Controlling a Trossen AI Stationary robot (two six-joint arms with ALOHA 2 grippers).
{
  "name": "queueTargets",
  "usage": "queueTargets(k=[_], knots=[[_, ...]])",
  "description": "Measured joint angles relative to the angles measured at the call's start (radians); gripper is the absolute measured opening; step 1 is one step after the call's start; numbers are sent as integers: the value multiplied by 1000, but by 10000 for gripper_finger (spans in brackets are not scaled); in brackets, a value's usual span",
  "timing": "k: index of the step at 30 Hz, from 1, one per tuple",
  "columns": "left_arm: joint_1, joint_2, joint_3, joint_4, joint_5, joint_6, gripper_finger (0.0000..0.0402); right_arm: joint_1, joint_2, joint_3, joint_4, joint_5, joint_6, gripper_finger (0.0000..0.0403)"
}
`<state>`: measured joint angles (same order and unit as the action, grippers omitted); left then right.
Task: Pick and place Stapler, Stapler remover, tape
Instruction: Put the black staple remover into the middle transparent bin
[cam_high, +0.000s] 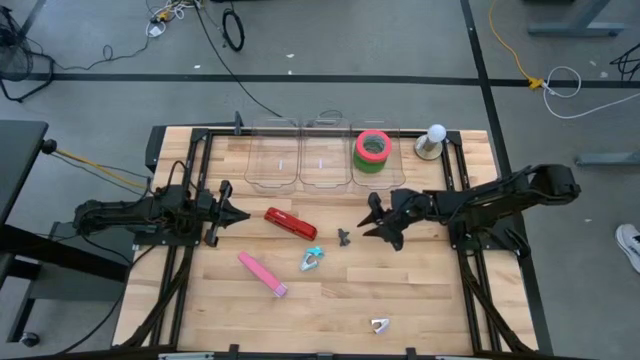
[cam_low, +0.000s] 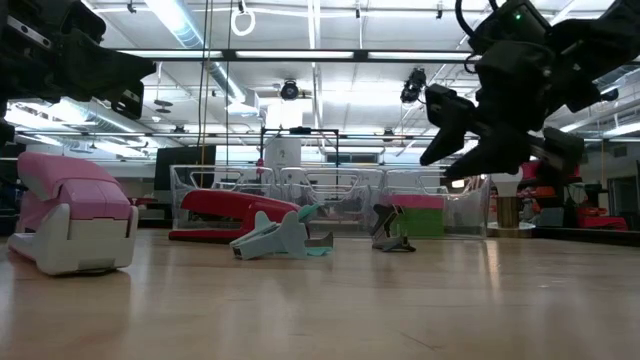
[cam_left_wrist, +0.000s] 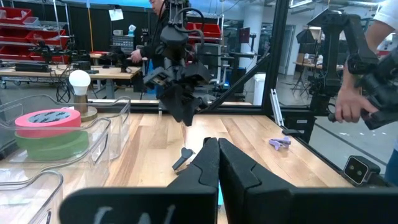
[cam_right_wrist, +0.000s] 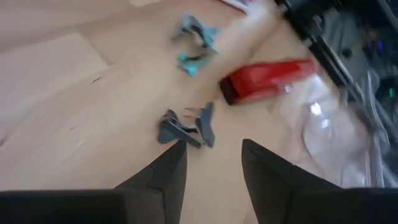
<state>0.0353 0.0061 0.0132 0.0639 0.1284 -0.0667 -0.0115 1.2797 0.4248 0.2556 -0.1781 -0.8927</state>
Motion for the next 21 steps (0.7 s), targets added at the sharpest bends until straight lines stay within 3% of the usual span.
queueTargets(k=[4, 8, 21], knots=[[0, 0, 0, 0, 0, 0, 3, 0, 44, 0, 25, -15, -74, 149], [0, 0, 0, 0, 0, 0, 3, 0, 93, 0, 81, 28, -77, 148], [0, 0, 0, 0, 0, 0, 3, 0, 182, 1, 171, 28, -78, 149]])
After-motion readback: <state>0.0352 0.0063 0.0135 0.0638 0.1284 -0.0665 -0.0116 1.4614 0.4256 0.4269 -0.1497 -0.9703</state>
